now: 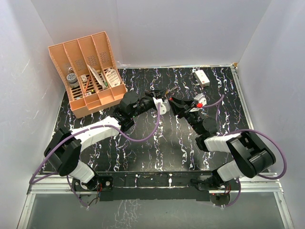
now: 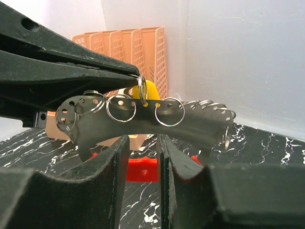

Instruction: Put the keys on the keyring

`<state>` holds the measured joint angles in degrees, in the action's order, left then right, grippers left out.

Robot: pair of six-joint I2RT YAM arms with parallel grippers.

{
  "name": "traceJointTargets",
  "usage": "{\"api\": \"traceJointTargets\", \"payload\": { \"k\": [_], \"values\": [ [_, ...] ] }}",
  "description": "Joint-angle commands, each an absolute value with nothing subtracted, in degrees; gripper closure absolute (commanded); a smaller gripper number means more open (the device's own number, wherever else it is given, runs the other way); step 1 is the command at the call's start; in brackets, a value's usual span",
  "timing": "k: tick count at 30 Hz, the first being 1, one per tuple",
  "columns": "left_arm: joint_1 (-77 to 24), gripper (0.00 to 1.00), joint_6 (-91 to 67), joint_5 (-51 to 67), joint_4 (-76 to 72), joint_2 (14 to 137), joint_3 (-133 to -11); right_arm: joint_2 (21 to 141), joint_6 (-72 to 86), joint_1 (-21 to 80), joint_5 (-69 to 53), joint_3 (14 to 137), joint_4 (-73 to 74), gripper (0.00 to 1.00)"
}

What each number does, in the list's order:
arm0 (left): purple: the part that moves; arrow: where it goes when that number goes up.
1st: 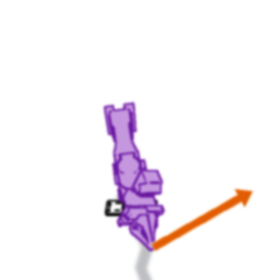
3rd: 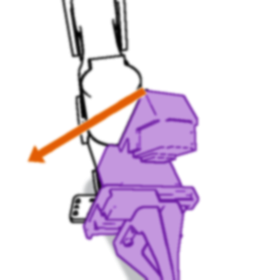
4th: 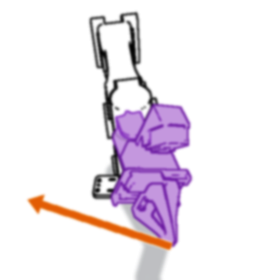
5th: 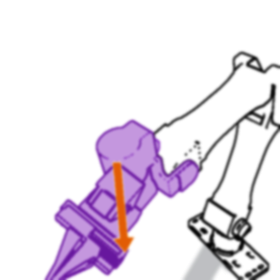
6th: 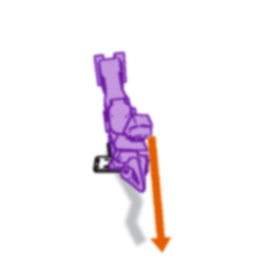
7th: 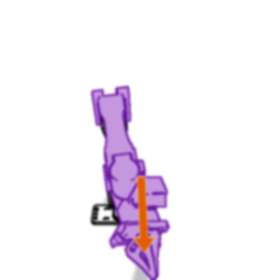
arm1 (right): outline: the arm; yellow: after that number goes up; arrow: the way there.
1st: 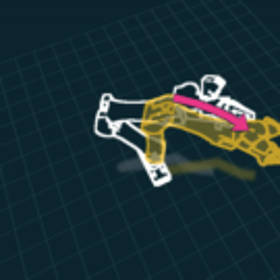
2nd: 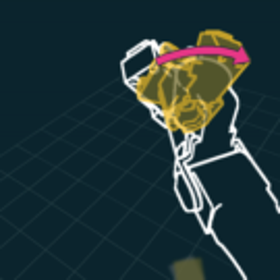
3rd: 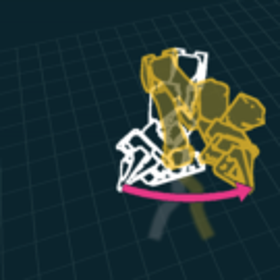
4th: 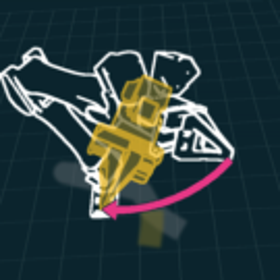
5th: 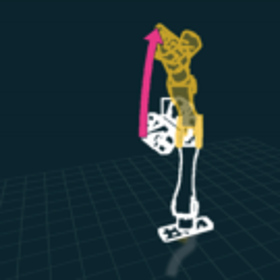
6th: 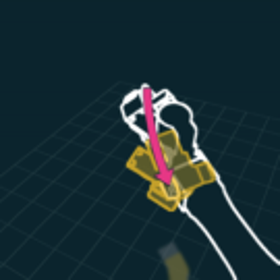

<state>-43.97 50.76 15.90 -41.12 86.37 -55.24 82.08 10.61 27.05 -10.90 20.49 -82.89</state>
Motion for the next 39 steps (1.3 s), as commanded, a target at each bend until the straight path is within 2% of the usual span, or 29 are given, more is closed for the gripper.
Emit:
{"api": "traceJointTargets", "payload": {
  "k": [1, 14, 20, 23, 26, 29, 32, 36, 39],
  "values": [
    [-43.9, 1.00, 50.3, 17.2, -44.4, 82.7, -55.0, 82.6, 9.2, 27.2, -11.1, 23.0, -95.6, 0.73],
    [-43.8, 1.00, 50.1, 17.1, -44.2, 82.5, -54.8, 83.7, 7.3, 27.2, -11.1, 22.3, -102.2, 0.67],
    [-43.9, 1.00, 50.1, 17.1, -44.2, 82.7, -54.6, 83.2, 4.7, 27.2, -11.3, 21.5, -104.0, 0.62],
    [-43.9, 1.00, 50.1, 16.9, -44.4, 82.6, -54.5, 82.9, 3.6, 27.2, -11.7, 21.2, -104.0, 0.53],
    [-43.8, 1.00, 50.1, 16.8, -44.4, 82.7, -54.5, 82.3, 3.0, 27.2, -11.5, 20.9, -104.1, 0.51],
    [-43.8, 1.00, 50.1, 16.8, -44.4, 82.6, -54.4, 80.9, 3.4, 27.2, -10.0, 20.6, -104.0, 0.41],
    [-43.9, 1.00, 50.1, 16.8, -44.4, 82.6, -54.4, 79.0, 3.2, 27.2, -9.0, 20.5, -103.4, 0.38],
    [-43.9, 1.00, 50.0, 17.0, -44.4, 82.7, -54.3, 76.3, 2.7, 27.2, -8.3, 20.4, -100.4, 0.38],
    [-43.8, 1.00, 49.8, 17.2, -44.5, 82.8, -54.3, 74.8, 2.5, 27.2, -7.6, 18.5, -98.6, 0.43]
  ]
}}
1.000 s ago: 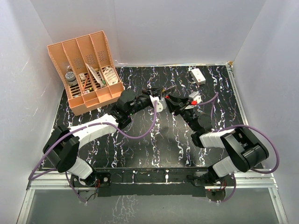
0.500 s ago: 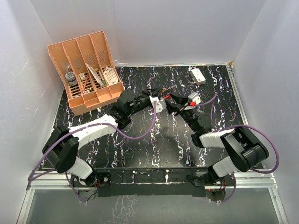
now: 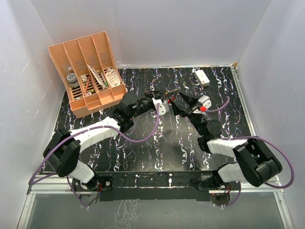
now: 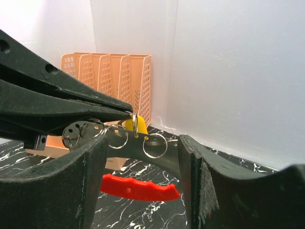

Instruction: Put the keys on the keyring

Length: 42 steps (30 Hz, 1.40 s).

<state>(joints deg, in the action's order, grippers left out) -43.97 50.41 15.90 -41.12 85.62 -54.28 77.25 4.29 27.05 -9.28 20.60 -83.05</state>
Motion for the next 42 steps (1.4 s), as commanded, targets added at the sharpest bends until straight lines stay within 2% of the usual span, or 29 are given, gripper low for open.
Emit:
{"api": "traceJointTargets", "payload": {
  "k": [1, 5, 9, 23, 42],
  "values": [
    [-43.9, 1.00, 49.8, 17.4, -44.6, 82.8, -54.2, 74.4, 2.4, 27.2, -7.7, 18.8, -97.6, 0.46],
    [-43.9, 1.00, 49.7, 17.7, -44.6, 82.7, -54.3, 74.5, 2.0, 27.2, -8.9, 19.2, -95.0, 0.62],
    [-43.9, 1.00, 49.7, 18.0, -44.6, 82.6, -54.4, 76.5, 1.6, 27.2, -10.1, 21.5, -97.9, 0.66],
    [-43.9, 1.00, 49.3, 18.9, -44.4, 82.3, -54.1, 80.6, 2.3, 27.2, -11.9, 25.2, -100.2, 0.65],
    [-43.9, 1.00, 49.1, 19.3, -44.7, 82.5, -54.5, 83.7, 3.4, 27.2, -12.7, 27.6, -100.3, 0.75]
  ]
}}
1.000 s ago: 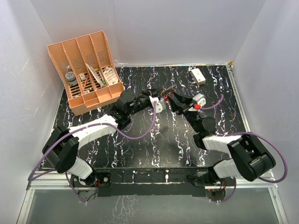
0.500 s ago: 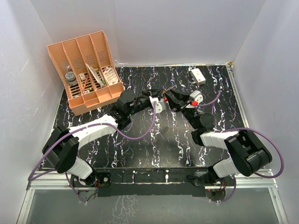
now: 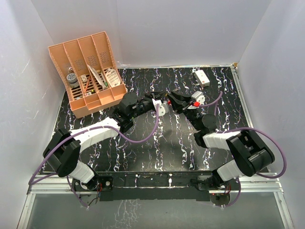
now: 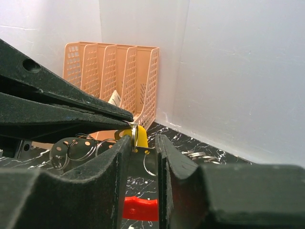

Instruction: Put the keys on the keyring

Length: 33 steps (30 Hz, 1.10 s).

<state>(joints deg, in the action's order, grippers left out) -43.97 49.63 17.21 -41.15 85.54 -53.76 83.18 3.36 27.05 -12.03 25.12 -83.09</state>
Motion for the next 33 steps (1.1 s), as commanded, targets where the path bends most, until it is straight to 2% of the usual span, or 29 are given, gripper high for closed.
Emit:
{"api": "traceJointTargets", "payload": {
  "k": [1, 6, 15, 25, 33],
  "values": [
    [-43.9, 1.00, 49.2, 19.3, -44.7, 82.6, -54.5, 83.7, 3.5, 27.2, -12.7, 27.7, -100.2, 0.77],
    [-43.9, 1.00, 49.0, 19.4, -45.0, 82.8, -54.7, 84.2, 3.7, 27.2, -12.7, 28.0, -100.0, 0.78],
    [-43.9, 1.00, 49.1, 19.4, -45.1, 83.1, -54.9, 83.8, 4.0, 27.2, -12.6, 28.2, -98.9, 1.00],
    [-43.9, 1.00, 49.8, 19.7, -44.5, 83.5, -55.7, 80.3, 4.5, 27.2, -13.7, 29.0, -90.8, 1.00],
    [-43.9, 1.00, 50.3, 20.1, -44.5, 83.4, -55.8, 75.9, 4.2, 27.2, -14.7, 32.2, -76.8, 1.00]
  ]
}}
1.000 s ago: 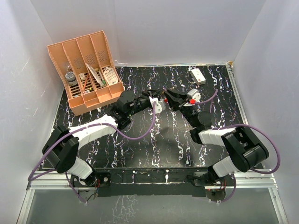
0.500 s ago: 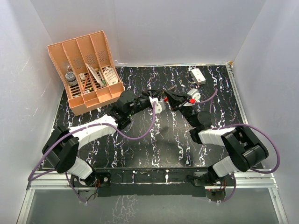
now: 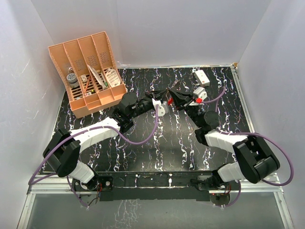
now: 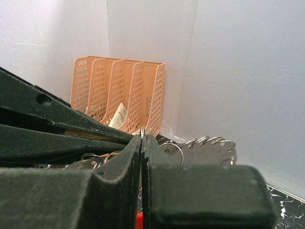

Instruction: Put the keys on the keyring

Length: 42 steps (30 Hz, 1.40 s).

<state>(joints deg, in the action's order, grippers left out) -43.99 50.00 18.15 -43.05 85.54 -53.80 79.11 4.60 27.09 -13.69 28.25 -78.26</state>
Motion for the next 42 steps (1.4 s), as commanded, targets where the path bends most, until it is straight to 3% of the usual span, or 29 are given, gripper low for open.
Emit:
{"api": "traceJointTargets", "payload": {
  "k": [1, 31, 42],
  "values": [
    [-43.9, 1.00, 50.3, 20.1, -44.6, 83.4, -55.9, 75.7, 3.9, 27.2, -14.8, 32.3, -76.2, 1.00],
    [-43.9, 1.00, 53.5, 18.1, -45.3, 84.4, -58.4, 73.5, 4.7, 27.2, -15.9, 29.4, -72.1, 1.00],
    [-43.8, 1.00, 54.4, 19.1, -44.7, 84.7, -58.9, 71.6, 5.0, 27.2, -18.0, 32.3, -62.4, 1.00]
  ]
}}
